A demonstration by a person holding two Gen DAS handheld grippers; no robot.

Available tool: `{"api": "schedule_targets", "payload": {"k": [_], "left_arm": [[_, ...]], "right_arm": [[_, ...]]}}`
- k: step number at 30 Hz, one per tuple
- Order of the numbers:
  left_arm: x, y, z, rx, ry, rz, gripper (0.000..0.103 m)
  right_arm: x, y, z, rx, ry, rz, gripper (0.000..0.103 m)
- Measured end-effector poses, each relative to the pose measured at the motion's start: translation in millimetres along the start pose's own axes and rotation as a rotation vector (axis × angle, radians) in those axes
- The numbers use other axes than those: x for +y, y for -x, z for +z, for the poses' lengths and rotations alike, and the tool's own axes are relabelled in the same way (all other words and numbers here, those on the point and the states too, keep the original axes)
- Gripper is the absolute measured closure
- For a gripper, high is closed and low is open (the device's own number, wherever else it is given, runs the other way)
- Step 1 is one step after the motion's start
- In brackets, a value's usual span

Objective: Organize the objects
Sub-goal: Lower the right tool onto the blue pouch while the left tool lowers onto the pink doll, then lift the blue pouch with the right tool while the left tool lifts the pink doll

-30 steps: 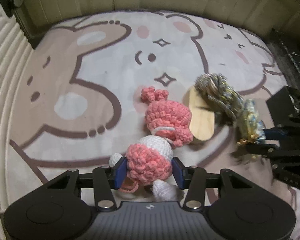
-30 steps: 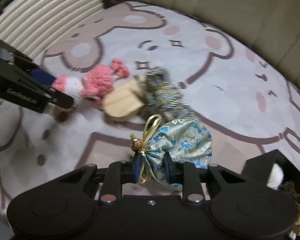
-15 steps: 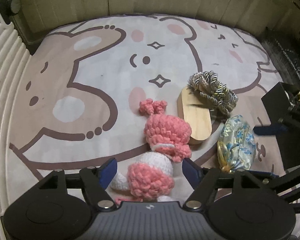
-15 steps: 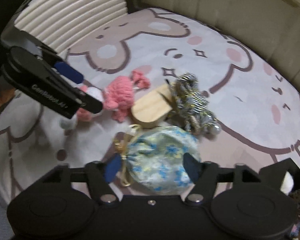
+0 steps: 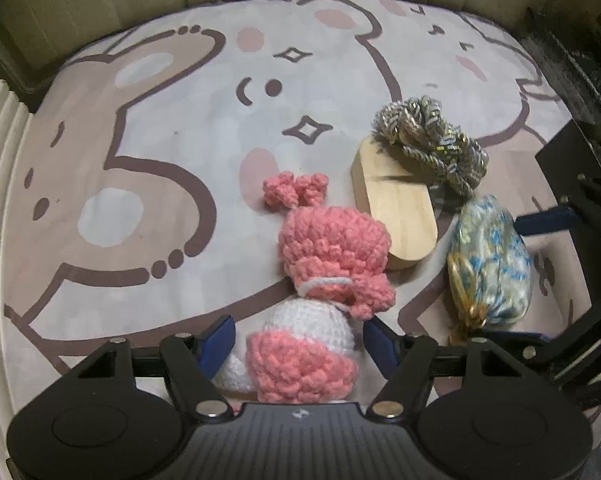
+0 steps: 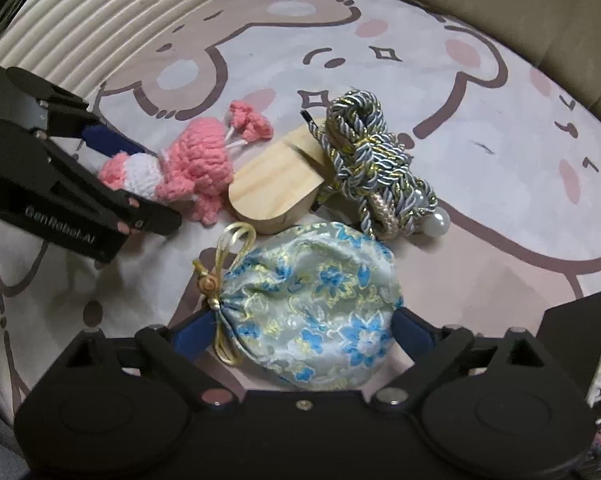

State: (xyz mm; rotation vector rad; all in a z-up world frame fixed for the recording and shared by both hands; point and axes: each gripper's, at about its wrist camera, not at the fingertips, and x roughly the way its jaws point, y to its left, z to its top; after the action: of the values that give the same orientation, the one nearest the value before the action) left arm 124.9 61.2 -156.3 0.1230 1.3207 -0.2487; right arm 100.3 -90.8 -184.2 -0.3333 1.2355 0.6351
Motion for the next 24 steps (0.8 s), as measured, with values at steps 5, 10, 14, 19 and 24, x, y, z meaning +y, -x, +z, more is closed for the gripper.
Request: {"api": "schedule_targets", "payload": {"k": [5, 10, 14, 19, 24], "left_arm": [[-1, -5, 2, 0.032, -0.013, -0.001, 0.050], [1, -4, 2, 0.027, 0.003, -0.007, 0.050], [-1, -3, 2, 0.031, -0.002, -0.006, 0.050], [2, 0, 2, 0.015, 0.025, -0.012, 0.051], [5, 6, 3, -0.008, 0.050, -0.005, 0.051]], "right_arm": [[0, -8, 3, 0.023, 0.004, -0.031, 0.007], [1, -10, 3, 0.023, 0.011, -0.047, 0.006], [-1, -15, 0, 0.031, 0.002, -0.053, 0.002], [-5, -10, 5, 0.039, -0.008, -0.025, 0.013], [0, -5, 7, 0.039, 0.034, -0.042, 0.017]]}}
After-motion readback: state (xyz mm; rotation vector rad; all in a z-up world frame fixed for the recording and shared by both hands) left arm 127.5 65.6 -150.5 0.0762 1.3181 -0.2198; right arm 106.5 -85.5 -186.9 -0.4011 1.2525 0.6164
